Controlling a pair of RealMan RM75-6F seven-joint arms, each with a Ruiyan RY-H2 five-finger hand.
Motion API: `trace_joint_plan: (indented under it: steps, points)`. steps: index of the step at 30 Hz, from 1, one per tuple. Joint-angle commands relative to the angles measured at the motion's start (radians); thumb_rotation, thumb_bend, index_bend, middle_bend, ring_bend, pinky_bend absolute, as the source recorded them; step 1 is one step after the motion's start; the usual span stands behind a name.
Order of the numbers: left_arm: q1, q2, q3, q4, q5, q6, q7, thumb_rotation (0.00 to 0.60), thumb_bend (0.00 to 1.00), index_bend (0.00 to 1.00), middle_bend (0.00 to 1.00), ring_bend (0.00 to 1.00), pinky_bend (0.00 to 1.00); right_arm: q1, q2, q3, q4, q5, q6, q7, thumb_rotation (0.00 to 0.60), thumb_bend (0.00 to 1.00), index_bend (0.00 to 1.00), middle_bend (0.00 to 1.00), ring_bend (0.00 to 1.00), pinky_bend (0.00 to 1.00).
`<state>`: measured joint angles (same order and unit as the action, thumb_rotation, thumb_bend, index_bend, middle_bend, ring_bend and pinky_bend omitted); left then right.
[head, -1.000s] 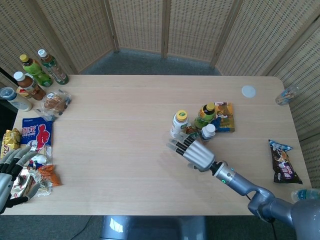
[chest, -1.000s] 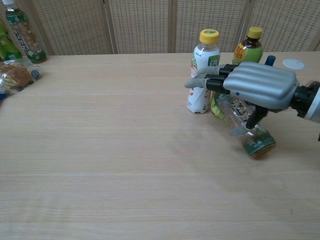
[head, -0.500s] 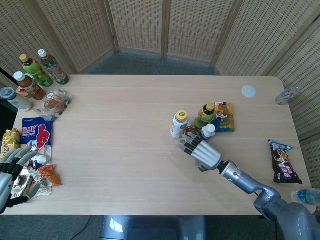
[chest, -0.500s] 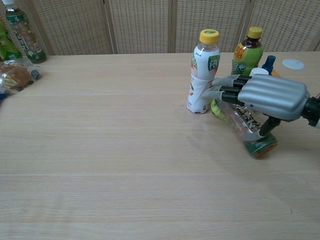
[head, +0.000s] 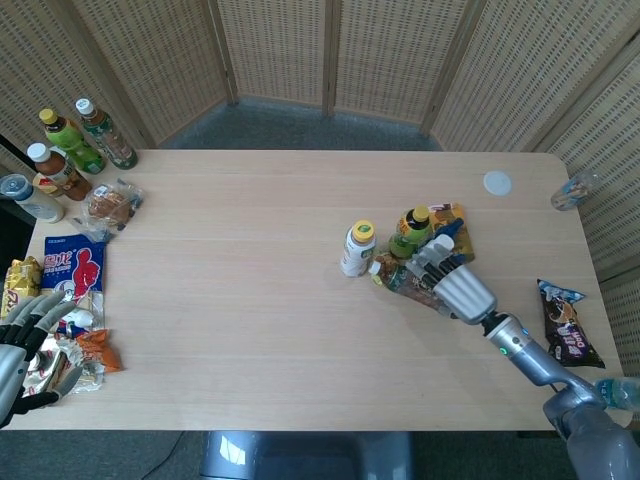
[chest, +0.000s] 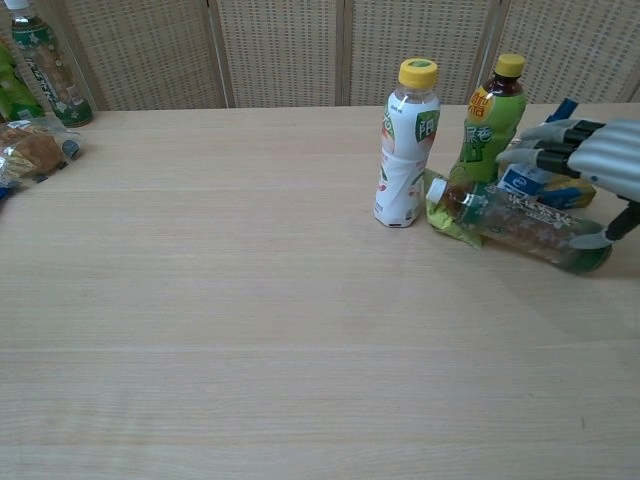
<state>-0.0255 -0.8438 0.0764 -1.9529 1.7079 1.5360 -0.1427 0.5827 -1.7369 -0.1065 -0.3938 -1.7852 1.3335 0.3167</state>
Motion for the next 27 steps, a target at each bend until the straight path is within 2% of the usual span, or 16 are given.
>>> trace_joint_plan:
  steps: [1,5,9,16,19,27]
  points:
    - [0.0,-0.001,0.001,0.003,0.001,0.0,-0.004,0.6,0.35,0.12,0.06,0.0,0.0,-0.018,0.024,0.006,-0.009,0.017,0.011,0.009,0.6,0.01,0.0,0.0,0.0,0.09]
    - [-0.001,-0.005,0.0,0.008,0.003,-0.001,-0.009,0.6,0.35,0.12,0.06,0.0,0.0,-0.021,0.072,-0.015,-0.088,0.001,0.028,-0.016,0.6,0.01,0.0,0.0,0.0,0.09]
    - [-0.005,-0.009,-0.001,0.013,0.006,-0.003,-0.013,0.6,0.35,0.12,0.06,0.0,0.0,-0.011,0.133,-0.031,-0.233,-0.008,-0.001,-0.073,0.6,0.01,0.0,0.0,0.0,0.09]
    - [-0.006,-0.01,-0.001,0.026,0.004,-0.001,-0.03,0.6,0.35,0.12,0.06,0.0,0.0,0.002,0.231,-0.053,-0.552,0.032,-0.172,-0.211,0.6,0.01,0.0,0.0,0.0,0.09]
    - [-0.003,-0.008,-0.001,0.035,-0.003,0.002,-0.04,0.6,0.35,0.12,0.06,0.0,0.0,-0.006,0.265,-0.064,-0.654,0.056,-0.228,-0.266,0.6,0.01,0.0,0.0,0.0,0.09]
    - [-0.01,-0.017,-0.005,0.042,0.001,-0.001,-0.046,0.6,0.35,0.12,0.06,0.0,0.0,-0.014,0.307,-0.036,-0.749,0.081,-0.231,-0.351,0.6,0.01,0.0,0.0,0.0,0.1]
